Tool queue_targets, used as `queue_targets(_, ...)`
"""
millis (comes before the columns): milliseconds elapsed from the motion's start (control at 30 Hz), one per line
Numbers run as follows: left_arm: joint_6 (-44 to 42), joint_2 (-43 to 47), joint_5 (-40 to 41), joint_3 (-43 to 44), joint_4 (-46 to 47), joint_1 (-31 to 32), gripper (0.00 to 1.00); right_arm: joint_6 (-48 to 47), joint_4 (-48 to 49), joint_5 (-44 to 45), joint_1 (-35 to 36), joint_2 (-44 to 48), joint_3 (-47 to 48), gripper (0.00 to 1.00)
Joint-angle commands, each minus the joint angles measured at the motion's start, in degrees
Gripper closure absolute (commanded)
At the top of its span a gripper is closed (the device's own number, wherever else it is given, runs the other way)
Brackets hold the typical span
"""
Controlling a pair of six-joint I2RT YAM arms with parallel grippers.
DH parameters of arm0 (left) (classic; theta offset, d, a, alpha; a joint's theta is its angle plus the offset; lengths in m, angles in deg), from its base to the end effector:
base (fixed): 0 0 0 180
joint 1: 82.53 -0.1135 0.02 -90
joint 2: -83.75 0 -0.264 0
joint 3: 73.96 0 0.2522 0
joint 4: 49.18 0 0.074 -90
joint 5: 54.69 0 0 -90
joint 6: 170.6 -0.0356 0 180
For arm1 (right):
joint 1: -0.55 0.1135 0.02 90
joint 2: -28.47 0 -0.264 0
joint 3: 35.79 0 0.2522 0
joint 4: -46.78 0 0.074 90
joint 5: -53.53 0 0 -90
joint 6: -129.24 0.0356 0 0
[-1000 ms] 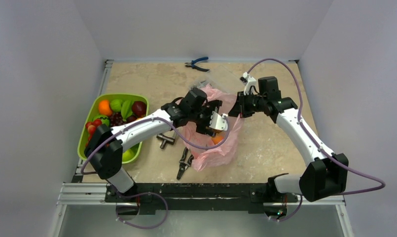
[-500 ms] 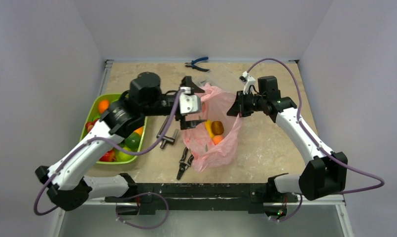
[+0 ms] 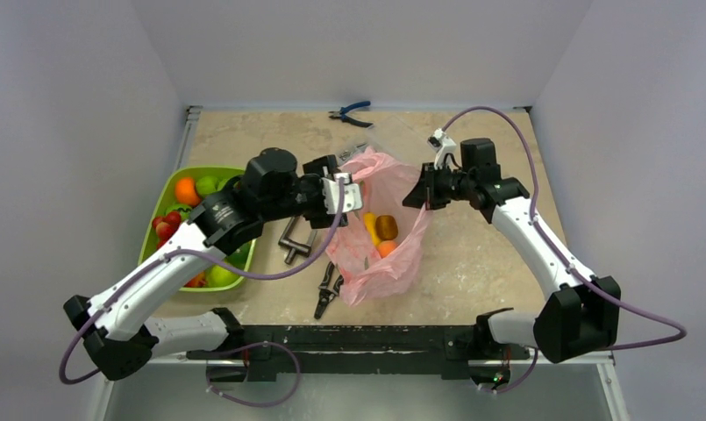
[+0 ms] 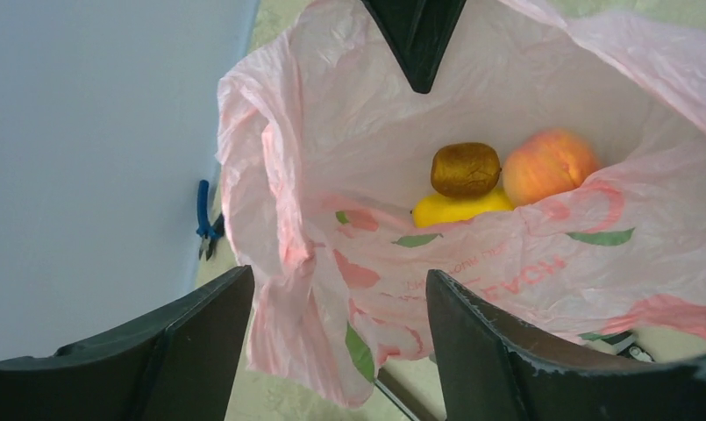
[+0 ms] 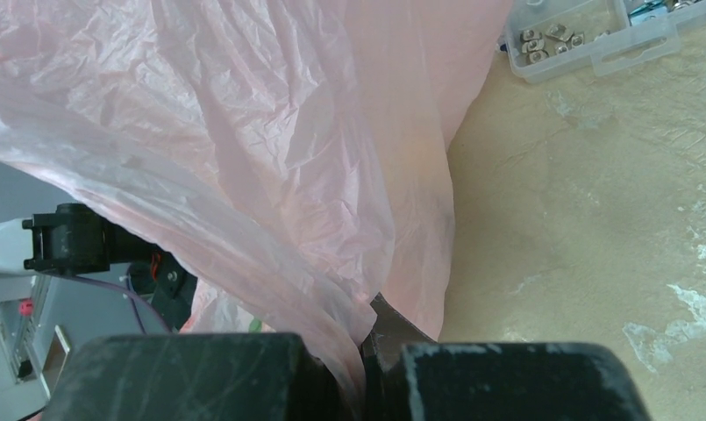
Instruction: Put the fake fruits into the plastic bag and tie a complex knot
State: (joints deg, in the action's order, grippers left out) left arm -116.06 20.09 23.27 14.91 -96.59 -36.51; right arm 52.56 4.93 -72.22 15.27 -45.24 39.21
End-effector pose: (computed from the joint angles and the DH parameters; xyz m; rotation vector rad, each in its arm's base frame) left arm 0.1556 -0.1720 0.4164 1.3834 1.3934 -0.3268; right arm 0.2619 0.0903 0.3057 -0.3654 2.2695 0.9651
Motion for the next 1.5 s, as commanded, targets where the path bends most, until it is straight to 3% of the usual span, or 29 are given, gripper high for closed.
queue_targets(0,-9.15,-4.54,5.66,4.28,2.09,1.87,0.33,1.92,3.29,-1.78,0.06,2.64,-1.33,1.00)
queue_targets(100,-10.92,-6.39,7.63,5.09,4.51,1.88,0.48,2.61,3.96,-2.27,0.04,2.90,-2.00,1.00)
queue_targets(300,-7.43,-10.16,6.74,9.41,8.20,-0.18,1.00,8.97,8.41,-6.49,0.33,5.77,-6.05,1.00)
queue_targets(367,-0.71,-12.45,-0.87,14.26,5.96,-4.62,1.00,11.55,11.30,-7.85,1.17,8.29,-8.34,1.00)
queue_targets(433,9.20,-14.71,-15.09,19.35,4.54,-10.93,1.00,13.70,15.26,-7.76,2.92,11.78,-10.93,1.00)
queue_targets(467,13.53,-15.53,-22.08,20.88,4.94,-13.62,1.00,14.27,17.22,-6.93,4.17,13.37,-11.94,0.94)
queue_targets(500,16.57,-16.07,-28.57,21.65,6.08,-15.32,1.00,14.21,18.92,-6.17,5.79,15.05,-12.58,0.83)
queue_targets(600,18.80,-17.96,-41.93,23.70,5.42,-16.83,1.00,10.71,20.48,-6.13,6.66,17.68,-11.28,0.34)
queue_targets(667,19.13,-19.22,-47.50,25.23,3.39,-16.93,1.00,1.43,15.95,-5.02,6.13,17.88,-6.48,0.22)
queue_targets(767,19.64,-20.16,-52.45,25.83,2.70,-17.10,1.00,-11.97,12.05,-3.27,5.69,18.24,-0.22,0.11)
queue_targets(933,25.07,-22.04,-58.58,27.35,5.99,-17.16,1.00,-20.30,23.37,-9.52,5.73,17.81,-0.24,0.01)
queue_targets(1000,26.23,-22.95,-58.80,28.23,6.58,-17.13,1.00,-18.44,29.67,-13.51,6.75,16.23,-0.96,0.01)
queue_targets(1267,32.04,-26.94,-60.86,32.23,8.99,-16.70,1.00,-15.73,52.87,-10.49,16.89,7.74,-1.92,0.01)
queue_targets(1467,36.71,-28.94,-63.29,35.32,11.36,-15.61,1.00,-13.84,67.18,-7.95,20.22,-2.25,-2.33,0.03)
